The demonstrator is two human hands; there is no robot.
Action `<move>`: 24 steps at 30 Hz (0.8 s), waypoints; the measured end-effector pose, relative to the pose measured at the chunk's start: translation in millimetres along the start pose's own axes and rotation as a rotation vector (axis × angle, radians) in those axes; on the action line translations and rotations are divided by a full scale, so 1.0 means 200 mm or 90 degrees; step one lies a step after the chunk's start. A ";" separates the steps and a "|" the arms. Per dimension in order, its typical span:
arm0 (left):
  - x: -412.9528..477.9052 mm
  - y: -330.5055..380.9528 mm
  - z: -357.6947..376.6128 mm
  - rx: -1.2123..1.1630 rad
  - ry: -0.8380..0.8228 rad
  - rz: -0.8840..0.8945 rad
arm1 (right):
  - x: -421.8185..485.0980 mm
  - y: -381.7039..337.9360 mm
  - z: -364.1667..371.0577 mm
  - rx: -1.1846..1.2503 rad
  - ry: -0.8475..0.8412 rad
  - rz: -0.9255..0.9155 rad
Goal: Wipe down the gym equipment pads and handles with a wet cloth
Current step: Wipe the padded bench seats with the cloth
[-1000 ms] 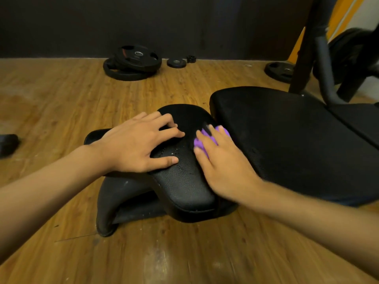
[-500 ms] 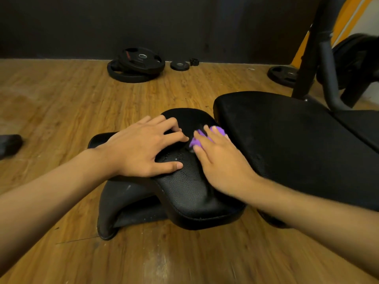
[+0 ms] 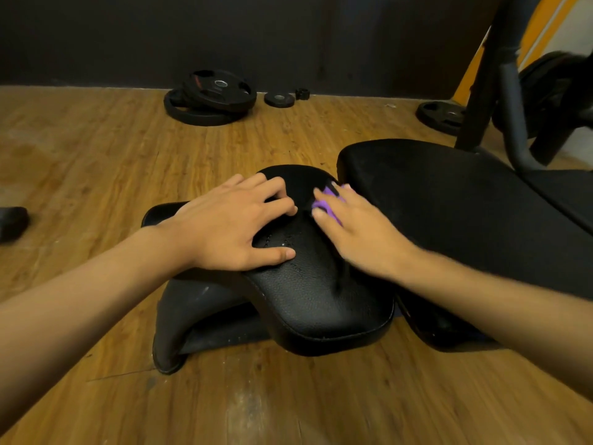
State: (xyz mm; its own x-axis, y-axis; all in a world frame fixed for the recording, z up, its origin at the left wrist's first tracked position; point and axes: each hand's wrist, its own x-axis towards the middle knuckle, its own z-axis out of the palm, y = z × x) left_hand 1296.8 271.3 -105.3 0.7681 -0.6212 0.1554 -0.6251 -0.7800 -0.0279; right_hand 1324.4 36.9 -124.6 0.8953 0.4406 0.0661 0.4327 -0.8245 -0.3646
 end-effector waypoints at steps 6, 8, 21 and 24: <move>-0.01 0.00 0.00 -0.003 0.000 0.001 | -0.10 -0.10 0.03 -0.028 0.077 0.019; -0.01 0.00 0.00 -0.005 -0.003 0.001 | -0.36 -0.16 0.04 -0.054 0.053 -0.008; -0.01 -0.04 -0.02 -0.069 -0.035 0.002 | -0.23 -0.08 0.02 -0.053 0.081 -0.048; -0.01 -0.07 -0.04 -0.086 -0.050 0.018 | -0.43 -0.06 0.00 -0.051 0.034 -0.097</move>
State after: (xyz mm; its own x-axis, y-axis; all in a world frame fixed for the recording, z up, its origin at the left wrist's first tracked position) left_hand 1302.9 284.7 -96.5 0.7554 -0.6505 0.0791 -0.6552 -0.7484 0.1029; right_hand 1241.4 8.9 -126.0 0.8220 0.5450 0.1655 0.5692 -0.7763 -0.2709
